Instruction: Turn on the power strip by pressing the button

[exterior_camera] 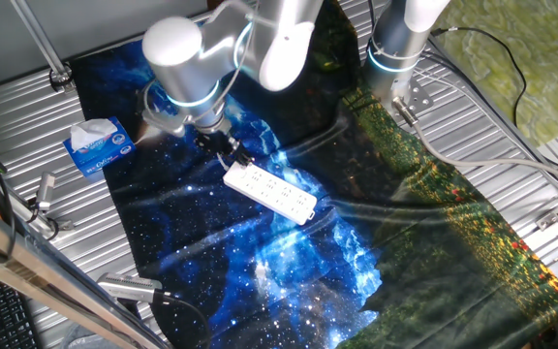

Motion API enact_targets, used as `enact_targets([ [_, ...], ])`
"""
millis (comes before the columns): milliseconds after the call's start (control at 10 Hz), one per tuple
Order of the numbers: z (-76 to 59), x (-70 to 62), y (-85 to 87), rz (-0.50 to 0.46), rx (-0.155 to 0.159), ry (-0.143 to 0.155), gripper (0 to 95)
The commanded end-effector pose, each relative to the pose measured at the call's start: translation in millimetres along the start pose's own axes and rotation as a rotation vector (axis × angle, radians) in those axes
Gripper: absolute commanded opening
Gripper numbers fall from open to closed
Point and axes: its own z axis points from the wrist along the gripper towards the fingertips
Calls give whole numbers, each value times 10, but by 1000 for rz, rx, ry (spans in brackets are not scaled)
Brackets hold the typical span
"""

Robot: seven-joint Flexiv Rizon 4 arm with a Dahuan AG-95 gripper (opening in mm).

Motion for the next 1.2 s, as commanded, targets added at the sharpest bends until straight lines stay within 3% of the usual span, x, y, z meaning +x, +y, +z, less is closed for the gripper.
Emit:
enact_targets([
  [100,-52,-18,21,41,42,0,0],
  [700,-167,-28,77,35,99,21,0],
  [1200,-268,-14,145,61,92,32,0],
])
